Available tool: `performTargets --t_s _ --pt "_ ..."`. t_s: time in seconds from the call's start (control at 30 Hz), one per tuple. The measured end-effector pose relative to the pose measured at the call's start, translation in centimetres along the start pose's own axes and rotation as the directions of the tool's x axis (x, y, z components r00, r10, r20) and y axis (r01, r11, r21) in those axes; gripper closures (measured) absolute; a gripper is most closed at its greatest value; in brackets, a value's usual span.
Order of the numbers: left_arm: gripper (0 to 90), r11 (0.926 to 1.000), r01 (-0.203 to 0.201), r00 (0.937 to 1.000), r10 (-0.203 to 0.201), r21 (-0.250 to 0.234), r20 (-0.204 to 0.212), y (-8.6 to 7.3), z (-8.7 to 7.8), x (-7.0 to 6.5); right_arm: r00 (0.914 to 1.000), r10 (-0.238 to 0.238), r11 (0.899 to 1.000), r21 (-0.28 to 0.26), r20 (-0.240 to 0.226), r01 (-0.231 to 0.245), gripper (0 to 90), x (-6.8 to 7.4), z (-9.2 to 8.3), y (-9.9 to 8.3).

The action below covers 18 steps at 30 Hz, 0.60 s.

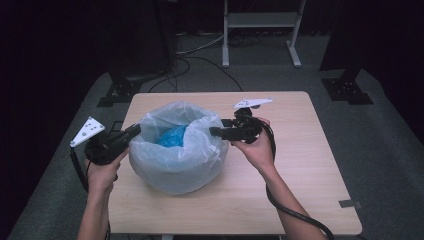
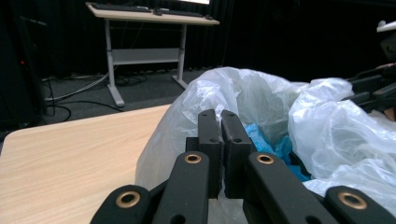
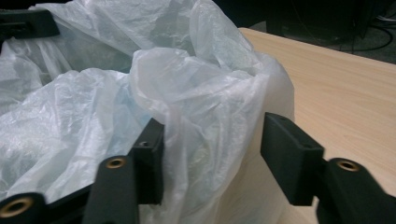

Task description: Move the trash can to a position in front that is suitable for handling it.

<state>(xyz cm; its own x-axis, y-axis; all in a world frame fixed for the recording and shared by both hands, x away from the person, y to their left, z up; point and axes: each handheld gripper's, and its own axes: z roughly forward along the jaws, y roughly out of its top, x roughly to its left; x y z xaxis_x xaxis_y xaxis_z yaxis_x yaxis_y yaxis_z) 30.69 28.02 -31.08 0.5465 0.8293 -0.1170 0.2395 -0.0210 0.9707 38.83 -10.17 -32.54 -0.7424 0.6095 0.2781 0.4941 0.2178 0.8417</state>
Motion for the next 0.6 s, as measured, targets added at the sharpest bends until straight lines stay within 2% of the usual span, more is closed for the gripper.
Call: performTargets --t_s 0.13,0.37,0.47,0.6 --pt "88.7 0.9998 0.011 0.9999 -0.011 -0.017 0.007 0.4 -0.3 0.1 0.9991 -0.021 1.000 -0.006 0.038 0.021 56.8 0.4 -0.1 0.3" --pt "88.8 0.9990 0.029 0.9988 -0.028 -0.034 0.040 0.9 -0.3 -0.1 0.9938 -0.046 0.997 -0.053 0.101 0.052 85.1 1.4 -0.7 1.0" --pt "88.8 0.9983 0.043 0.9968 -0.040 -0.040 0.069 1.1 -0.1 -0.4 0.9940 -0.047 0.995 -0.081 0.099 0.055 89.3 1.8 -0.9 1.3" --pt "89.0 0.9983 0.047 0.9931 -0.043 -0.034 0.109 1.4 0.4 -1.2 0.9987 -0.022 0.995 -0.093 0.046 0.027 89.6 2.8 -0.8 1.6"
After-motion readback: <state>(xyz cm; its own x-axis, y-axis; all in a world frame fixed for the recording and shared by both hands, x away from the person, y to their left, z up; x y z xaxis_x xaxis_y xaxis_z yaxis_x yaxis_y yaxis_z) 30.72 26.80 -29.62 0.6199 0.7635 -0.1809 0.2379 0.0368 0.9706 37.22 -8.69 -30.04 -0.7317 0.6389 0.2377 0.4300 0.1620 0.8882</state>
